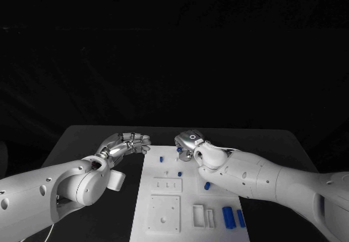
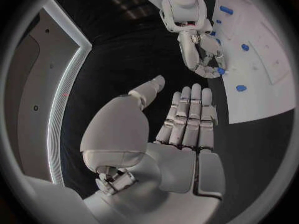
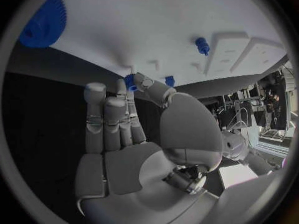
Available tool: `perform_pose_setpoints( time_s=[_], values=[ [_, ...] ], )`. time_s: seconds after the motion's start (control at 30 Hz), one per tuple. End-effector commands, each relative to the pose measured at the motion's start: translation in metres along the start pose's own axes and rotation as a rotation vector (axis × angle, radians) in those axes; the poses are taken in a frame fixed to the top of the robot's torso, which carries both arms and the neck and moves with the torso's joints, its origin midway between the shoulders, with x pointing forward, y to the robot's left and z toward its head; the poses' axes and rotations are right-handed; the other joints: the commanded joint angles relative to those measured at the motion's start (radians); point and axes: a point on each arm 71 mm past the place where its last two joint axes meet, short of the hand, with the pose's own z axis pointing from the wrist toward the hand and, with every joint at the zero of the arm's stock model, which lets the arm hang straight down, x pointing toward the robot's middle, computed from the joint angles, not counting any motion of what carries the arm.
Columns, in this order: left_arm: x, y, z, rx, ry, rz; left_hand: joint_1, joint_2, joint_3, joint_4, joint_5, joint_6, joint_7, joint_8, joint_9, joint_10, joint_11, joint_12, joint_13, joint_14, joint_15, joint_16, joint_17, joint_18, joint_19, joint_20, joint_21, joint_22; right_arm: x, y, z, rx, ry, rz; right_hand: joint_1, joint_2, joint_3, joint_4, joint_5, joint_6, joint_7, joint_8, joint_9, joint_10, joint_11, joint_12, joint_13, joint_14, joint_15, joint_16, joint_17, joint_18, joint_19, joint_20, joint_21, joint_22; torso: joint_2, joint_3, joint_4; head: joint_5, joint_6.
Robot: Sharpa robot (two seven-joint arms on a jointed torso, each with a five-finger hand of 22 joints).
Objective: Assemble the parts on the task board
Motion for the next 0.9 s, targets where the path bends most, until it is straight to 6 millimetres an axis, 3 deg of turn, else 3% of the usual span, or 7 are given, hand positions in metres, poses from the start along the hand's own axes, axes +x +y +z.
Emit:
perform_pose_setpoints(
  time_s=[0.03, 0.9],
  values=[
    [0.0026, -0.0035, 0.0007, 0.013, 0.017, -0.003, -0.008, -0.001, -0.001, -0.007, -0.007, 0.005, 0.002, -0.005, -0.001, 0.004, 0.003, -0.005, -0.001, 0.003, 0.001, -0.007, -0.001, 0.012, 0.006, 0.002, -0.003, 0.012, 0.0002, 0.0027, 0.0008, -0.014, 0.006, -0.005, 0.011, 0.001, 0.004, 0.001, 0.003, 0.003, 0.002, 0.004, 0.002, 0.008, 0.002, -0.001, 0.001, -0.028, -0.026, 0.004, -0.002, 0.062, 0.021, -0.03, 0.004, 0.024, 0.002, -0.0011, 0.0009, 0.002, -0.001],
    [0.0013, -0.0046, 0.0019, 0.015, 0.015, -0.001, -0.01, -0.001, 0.0, -0.009, -0.008, 0.005, 0.003, -0.006, -0.002, 0.004, 0.004, -0.006, -0.001, 0.004, 0.001, -0.008, -0.001, 0.012, 0.006, 0.002, -0.003, 0.013, 0.0046, 0.0026, 0.0011, -0.016, 0.05, -0.009, 0.011, -0.001, 0.007, 0.002, 0.003, 0.0, 0.003, 0.001, 0.002, 0.005, 0.003, -0.005, 0.003, -0.029, -0.025, 0.004, -0.005, 0.062, 0.015, -0.029, 0.007, 0.023, 0.005, -0.0021, -0.0011, 0.006, -0.007]
  ],
)
